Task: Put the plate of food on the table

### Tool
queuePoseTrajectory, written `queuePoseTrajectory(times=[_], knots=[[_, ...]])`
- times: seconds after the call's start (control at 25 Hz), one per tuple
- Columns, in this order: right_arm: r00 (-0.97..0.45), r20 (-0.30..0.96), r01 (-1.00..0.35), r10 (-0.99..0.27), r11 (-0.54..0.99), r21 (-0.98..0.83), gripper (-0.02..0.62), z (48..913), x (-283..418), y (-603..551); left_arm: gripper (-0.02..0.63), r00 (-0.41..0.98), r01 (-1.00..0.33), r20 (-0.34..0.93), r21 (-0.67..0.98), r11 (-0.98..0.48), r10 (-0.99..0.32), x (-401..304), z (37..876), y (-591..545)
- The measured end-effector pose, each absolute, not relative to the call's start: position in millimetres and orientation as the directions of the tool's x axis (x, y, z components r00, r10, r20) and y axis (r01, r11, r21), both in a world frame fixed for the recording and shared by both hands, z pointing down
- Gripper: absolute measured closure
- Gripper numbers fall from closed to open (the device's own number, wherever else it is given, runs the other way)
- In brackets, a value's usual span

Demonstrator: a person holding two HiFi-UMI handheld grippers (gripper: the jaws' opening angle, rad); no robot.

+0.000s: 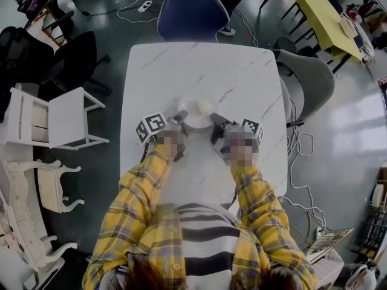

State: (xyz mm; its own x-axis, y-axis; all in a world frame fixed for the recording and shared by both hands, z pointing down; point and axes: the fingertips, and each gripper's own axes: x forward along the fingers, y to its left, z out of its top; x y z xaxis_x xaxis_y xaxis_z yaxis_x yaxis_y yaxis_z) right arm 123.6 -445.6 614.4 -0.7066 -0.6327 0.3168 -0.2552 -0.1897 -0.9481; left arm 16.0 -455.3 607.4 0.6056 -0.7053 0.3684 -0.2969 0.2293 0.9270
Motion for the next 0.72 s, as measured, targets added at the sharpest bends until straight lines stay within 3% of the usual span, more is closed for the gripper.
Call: queuePoseTrajectory(times=[0.72], knots=[[-0.729,0.342,-0.297,-0.593,-0.177,-0.938,0.588,620,108,-461,0.589,0.556,-0.343,0.436,0.896,0.282,-0.708,1,617,-458]])
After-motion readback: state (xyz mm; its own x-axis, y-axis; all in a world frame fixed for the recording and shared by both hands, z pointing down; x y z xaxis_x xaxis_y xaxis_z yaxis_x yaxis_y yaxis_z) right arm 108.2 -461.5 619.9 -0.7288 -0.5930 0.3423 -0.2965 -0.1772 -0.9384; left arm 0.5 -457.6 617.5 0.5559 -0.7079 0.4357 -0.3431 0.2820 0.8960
